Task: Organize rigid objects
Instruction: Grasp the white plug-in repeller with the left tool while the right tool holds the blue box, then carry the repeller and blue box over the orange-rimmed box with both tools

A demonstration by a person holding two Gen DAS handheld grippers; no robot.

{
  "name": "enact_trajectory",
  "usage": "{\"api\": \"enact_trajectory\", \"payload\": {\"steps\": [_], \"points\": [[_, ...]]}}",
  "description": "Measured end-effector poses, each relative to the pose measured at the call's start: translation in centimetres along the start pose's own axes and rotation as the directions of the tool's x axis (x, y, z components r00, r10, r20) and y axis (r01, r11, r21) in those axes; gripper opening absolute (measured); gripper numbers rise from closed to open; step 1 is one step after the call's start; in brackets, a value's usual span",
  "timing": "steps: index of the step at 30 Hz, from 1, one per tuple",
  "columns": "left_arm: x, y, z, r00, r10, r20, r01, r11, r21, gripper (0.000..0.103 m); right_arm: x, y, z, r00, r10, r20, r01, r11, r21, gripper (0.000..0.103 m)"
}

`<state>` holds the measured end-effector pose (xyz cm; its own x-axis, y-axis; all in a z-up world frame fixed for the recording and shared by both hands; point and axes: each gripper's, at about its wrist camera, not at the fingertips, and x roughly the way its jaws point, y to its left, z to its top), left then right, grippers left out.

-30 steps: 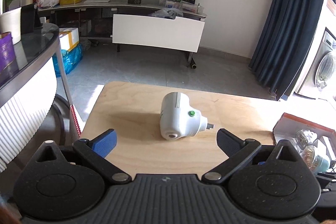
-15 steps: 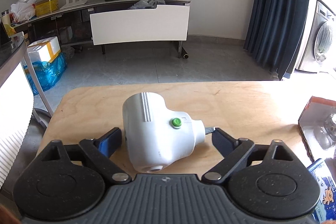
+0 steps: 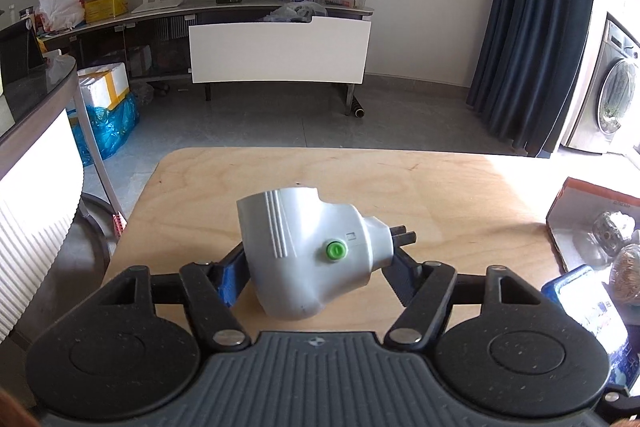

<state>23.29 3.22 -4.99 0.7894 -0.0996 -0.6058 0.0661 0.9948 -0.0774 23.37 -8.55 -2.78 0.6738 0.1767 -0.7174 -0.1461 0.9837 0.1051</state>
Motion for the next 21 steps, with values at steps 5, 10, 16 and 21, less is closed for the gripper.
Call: {"api": "enact_trajectory", "payload": {"steps": [5,10,16,21], "points": [[-3.3,-0.5,-0.3,0.999,0.001,0.041,-0.002,1.0,0.013,0.071,-2.2,0.1,-0.1,0.999,0.021,0.034,-0.021,1.0,-0.013,0.074],[-6.6,-0.9,-0.8,0.998,0.014,0.062,-0.015,1.0,0.006,0.071,-4.7,0.1,-0.5,0.997,0.042,0.068,-0.041,0.999,-0.012,0.074],[-9.9,-1.4,-1.9,0.998,0.033,0.054,-0.032,0.999,-0.016,0.071,-7.4,0.1,-1.3,0.994,0.051,0.093,-0.05,0.999,-0.009,0.074],[-12.2,-1.9,-2.6,0.998,0.04,0.045,-0.038,0.998,-0.042,0.071,-9.9,0.0,-2.3,0.992,0.055,0.114,-0.054,0.998,-0.009,0.075]]}}
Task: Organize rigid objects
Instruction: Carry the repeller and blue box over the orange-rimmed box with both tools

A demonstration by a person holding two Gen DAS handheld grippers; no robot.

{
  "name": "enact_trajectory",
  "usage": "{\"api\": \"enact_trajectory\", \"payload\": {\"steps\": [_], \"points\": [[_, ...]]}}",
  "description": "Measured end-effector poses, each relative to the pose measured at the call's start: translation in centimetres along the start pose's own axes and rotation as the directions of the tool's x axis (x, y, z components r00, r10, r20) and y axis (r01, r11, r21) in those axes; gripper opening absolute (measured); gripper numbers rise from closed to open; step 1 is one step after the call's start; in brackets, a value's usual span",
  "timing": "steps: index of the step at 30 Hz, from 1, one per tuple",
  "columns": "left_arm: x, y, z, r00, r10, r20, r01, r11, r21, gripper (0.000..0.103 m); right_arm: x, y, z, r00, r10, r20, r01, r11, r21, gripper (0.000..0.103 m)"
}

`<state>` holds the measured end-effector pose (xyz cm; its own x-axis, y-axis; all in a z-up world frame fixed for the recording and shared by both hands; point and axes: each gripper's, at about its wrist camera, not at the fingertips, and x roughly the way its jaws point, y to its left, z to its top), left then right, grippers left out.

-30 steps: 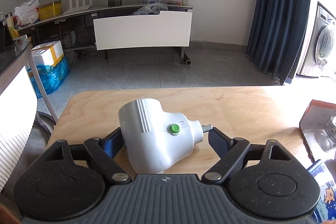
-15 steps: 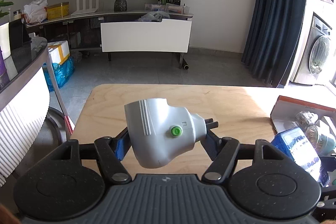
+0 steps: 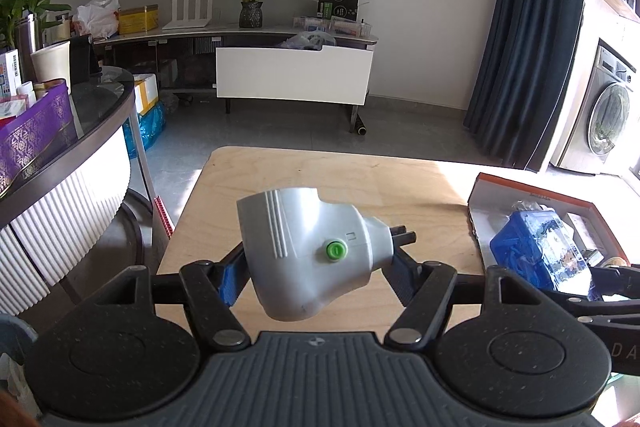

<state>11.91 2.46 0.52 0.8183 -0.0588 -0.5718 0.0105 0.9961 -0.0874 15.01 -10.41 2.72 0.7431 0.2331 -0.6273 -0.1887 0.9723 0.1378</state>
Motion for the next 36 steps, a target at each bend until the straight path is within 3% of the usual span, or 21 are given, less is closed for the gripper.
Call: {"api": "enact_trajectory", "payload": {"steps": [17,36], "points": [[-4.7,-1.8,-2.6,1.0,-0.003,0.011,0.003,1.0,0.001,0.071,-5.8,-0.2,-3.1,0.999,0.013,0.04,-0.013,1.0,0.005,0.075],[-7.5,-4.9,-4.4,0.997,-0.07,0.038,0.068,0.997,0.039,0.071,-10.8,-2.6,-5.1,0.993,-0.035,0.109,0.03,0.998,0.049,0.075]]}}
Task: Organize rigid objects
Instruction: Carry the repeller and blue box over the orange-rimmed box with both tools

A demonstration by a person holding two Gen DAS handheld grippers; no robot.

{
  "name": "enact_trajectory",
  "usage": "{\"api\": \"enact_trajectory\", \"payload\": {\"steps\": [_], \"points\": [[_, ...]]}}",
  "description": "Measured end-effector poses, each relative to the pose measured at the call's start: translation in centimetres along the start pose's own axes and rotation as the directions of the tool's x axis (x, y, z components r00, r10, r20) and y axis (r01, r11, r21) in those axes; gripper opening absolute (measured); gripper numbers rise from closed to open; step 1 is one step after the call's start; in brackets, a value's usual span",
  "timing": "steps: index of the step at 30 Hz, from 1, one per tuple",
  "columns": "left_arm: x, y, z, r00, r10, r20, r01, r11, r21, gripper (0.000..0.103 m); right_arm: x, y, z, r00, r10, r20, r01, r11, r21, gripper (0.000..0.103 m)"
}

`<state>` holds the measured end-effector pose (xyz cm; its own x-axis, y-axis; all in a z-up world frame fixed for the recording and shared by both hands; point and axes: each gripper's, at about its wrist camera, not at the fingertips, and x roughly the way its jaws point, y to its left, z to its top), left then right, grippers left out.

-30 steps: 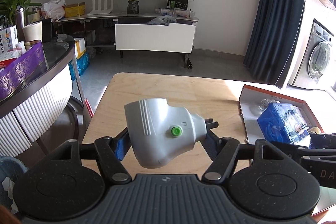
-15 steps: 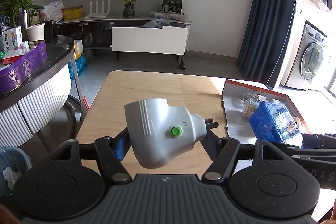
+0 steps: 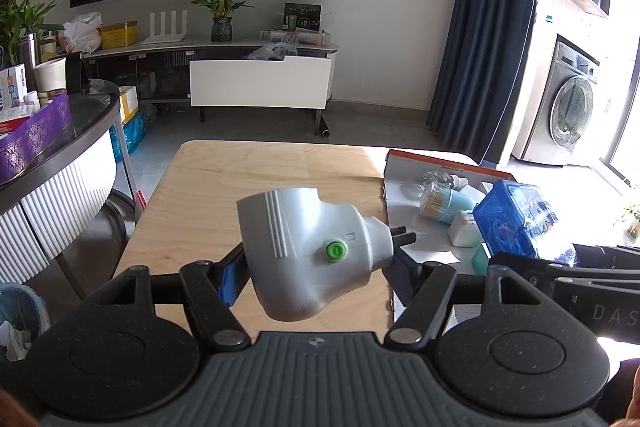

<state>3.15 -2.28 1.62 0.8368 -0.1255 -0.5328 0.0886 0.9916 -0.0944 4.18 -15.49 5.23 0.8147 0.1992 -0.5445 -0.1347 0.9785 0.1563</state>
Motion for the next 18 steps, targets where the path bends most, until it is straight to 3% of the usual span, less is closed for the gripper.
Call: {"api": "enact_trajectory", "payload": {"steps": [18], "points": [[-0.2,-3.2,-0.2,0.995,-0.097,0.013,0.096,0.993,0.065,0.071,-3.3,-3.3,-0.2,0.996,-0.068,0.065,0.065,0.997,0.05,0.075]]}}
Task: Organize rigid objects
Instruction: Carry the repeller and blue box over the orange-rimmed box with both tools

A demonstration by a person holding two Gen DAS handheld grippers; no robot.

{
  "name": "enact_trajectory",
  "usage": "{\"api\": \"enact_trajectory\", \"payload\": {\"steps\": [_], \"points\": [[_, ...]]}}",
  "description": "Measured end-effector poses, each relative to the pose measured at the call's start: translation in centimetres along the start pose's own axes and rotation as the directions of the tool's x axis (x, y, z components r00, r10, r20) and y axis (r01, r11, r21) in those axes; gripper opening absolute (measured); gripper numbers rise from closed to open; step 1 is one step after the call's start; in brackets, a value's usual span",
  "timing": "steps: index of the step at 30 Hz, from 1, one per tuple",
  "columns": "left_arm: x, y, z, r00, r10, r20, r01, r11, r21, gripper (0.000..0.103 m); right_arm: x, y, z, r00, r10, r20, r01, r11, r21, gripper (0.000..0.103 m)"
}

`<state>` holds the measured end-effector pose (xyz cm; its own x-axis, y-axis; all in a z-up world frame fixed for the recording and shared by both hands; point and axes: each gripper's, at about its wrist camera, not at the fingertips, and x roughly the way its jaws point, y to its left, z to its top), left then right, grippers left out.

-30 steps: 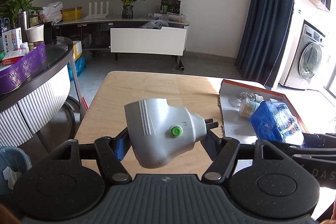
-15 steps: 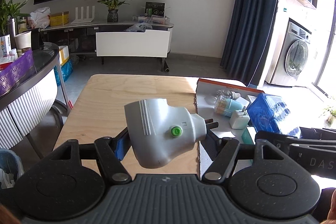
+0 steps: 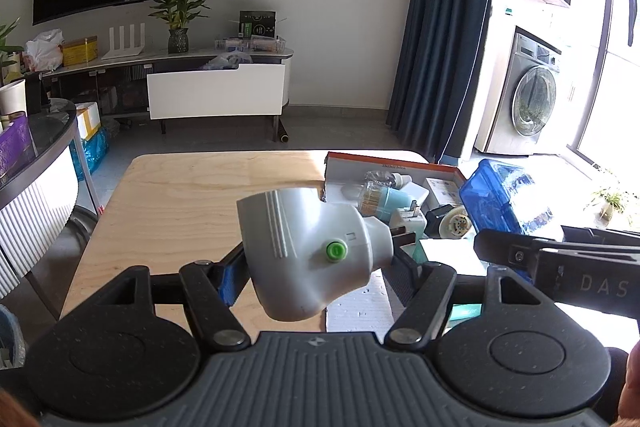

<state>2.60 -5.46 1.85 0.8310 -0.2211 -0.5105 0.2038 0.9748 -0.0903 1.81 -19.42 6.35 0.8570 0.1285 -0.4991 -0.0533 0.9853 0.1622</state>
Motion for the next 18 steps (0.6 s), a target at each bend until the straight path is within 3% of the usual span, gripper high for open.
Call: {"api": "enact_trajectory", "payload": {"steps": [18], "points": [[1.3,-2.7,0.3,0.997,-0.077,-0.006,0.077,0.995,0.062,0.071,-0.3,-2.5,0.1,0.998,-0.067,0.016,0.066,0.997,0.041,0.075]]}}
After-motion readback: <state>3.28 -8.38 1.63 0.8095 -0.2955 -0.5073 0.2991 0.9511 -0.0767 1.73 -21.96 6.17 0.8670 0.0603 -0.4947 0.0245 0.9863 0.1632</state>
